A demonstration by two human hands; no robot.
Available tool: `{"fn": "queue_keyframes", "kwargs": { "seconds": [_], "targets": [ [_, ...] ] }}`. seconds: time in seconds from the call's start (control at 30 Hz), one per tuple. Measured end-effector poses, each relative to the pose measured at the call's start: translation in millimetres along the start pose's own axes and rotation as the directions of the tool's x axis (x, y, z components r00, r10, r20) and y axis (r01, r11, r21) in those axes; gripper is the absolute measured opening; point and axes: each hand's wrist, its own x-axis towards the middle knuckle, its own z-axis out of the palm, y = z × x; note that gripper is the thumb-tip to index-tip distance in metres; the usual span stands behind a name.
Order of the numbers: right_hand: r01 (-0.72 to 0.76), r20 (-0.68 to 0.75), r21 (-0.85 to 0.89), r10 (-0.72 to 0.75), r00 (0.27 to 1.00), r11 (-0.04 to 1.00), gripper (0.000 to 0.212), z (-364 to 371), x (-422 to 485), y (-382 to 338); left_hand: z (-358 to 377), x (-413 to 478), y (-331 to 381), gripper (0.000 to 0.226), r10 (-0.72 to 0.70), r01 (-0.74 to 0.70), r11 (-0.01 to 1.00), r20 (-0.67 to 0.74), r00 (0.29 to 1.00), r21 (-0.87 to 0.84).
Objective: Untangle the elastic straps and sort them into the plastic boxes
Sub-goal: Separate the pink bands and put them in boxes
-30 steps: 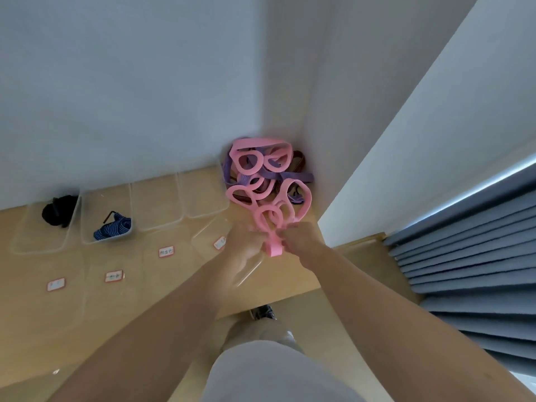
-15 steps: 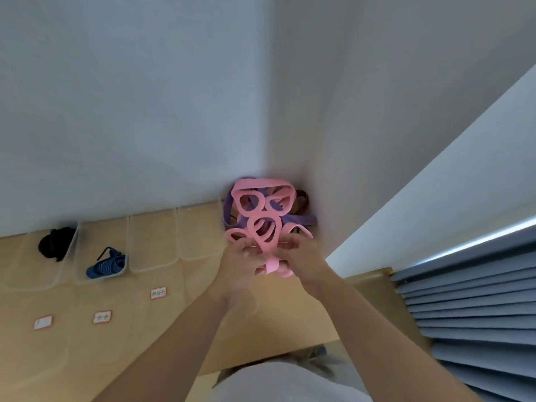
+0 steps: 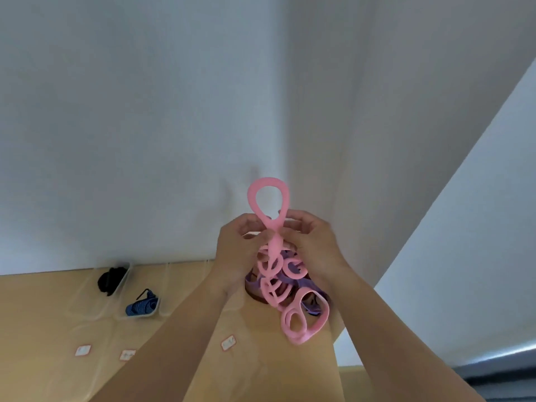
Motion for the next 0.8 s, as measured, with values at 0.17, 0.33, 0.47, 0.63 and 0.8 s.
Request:
{"fn": "queue_keyframes", "kwargs": {
  "seconds": [0.17,0.33,0.47,0.63,0.8],
  "targets": [
    [0.159,0.073,0.053,-0.162,0.984,0.986,0.030,2.1,6.2,-43.5,10.4,-1.1,49.3,0.015,0.165,-0.167,0.984,-0.040,0.985,-0.057],
    [0.265,0.138,0.105,-0.278,0.950,0.958,0.019,-2.4,1.6,-85.8,20.0,-9.9,87.5,0.016,0.332,-0.336,0.938,-0.061,0.941,-0.089],
    [0.266,0.192,0.124,-0.287,0.939,0.956,0.019,-11.5,-5.1,-111.0,24.4,-19.3,109.0,0.023,0.535,-0.535,0.842,-0.024,0.845,-0.066],
    [0.157,0.266,0.196,-0.207,0.941,0.968,0.033,-15.9,-16.7,-137.0,25.8,-29.5,132.1,0.035,0.684,-0.684,0.729,-0.012,0.730,-0.012],
    [0.261,0.331,0.095,-0.278,0.902,0.961,0.022,-13.9,-30.0,-142.6,20.7,-37.5,143.6,0.028,0.750,-0.748,0.661,-0.040,0.660,0.064]
  ]
}}
